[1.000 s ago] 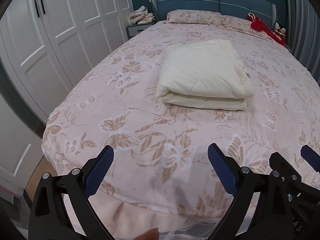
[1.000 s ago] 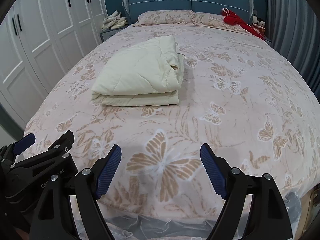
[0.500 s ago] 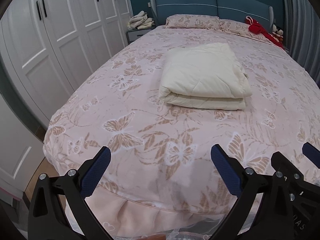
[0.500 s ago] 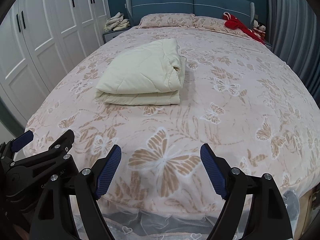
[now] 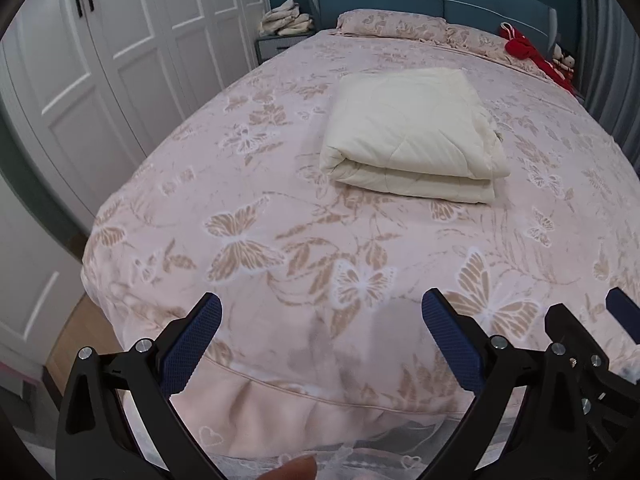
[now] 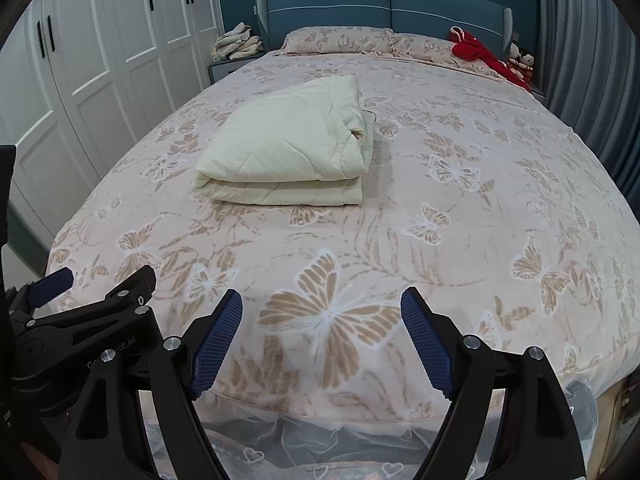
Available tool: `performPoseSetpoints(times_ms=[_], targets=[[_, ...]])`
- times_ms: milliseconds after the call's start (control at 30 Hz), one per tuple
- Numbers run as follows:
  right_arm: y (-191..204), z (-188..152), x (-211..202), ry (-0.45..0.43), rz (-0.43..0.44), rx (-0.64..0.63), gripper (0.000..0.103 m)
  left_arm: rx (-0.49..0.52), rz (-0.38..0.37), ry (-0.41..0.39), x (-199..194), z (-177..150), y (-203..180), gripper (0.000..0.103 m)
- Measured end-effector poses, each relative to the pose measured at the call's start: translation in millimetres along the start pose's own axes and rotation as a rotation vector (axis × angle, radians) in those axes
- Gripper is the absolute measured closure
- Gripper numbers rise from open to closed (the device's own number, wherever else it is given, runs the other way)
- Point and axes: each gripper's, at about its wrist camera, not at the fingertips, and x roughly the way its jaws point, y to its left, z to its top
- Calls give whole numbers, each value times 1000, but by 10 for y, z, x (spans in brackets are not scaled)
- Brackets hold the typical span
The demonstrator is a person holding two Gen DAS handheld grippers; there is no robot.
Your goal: Fold large clothes
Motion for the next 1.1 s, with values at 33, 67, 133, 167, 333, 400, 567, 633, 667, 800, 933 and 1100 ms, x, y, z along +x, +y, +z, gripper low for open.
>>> performPoseSetpoints(times_ms=[33,67,133,167,333,400,567,633,667,800,933,1100], targets=[[7,-2,-3,-2,-1,-2,22,-3,1,-1,-1,-6,2,5],[14,1,-2,-3,-3,-5,22,-4,6,-5,-4,-11,3,5],[28,-1,-1,-1,-3,-3,22,-3,10,-7,-5,-20,5,5],[34,-2,1,1,-1,-1,22,-6,10,-7,-5,-23,8,5],[34,-1,4,2,-1,-3,22,-9,13,-10,-1,-20,21,5],[38,0,1,2,-1,-3,22,-8,12,-9,2,-16,30,5],[53,0,0,-3,0,-6,22,-9,20,-17,-13,-14,41,5],[46,1,3,-4,2,-6,22,-11,18,-17,-17,-13,45,5],[43,1,6,-4,3,-7,22,-12,18,-18,-20,-14,46,5],[43,1,6,-3,1,-9,22,-10,18,-19,-21,-11,42,5],[38,4,4,-4,3,-8,22,-14,13,-15,-28,-2,47,5],[19,14,-16,-9,5,-5,22,-9,15,-28,-43,12,28,5]])
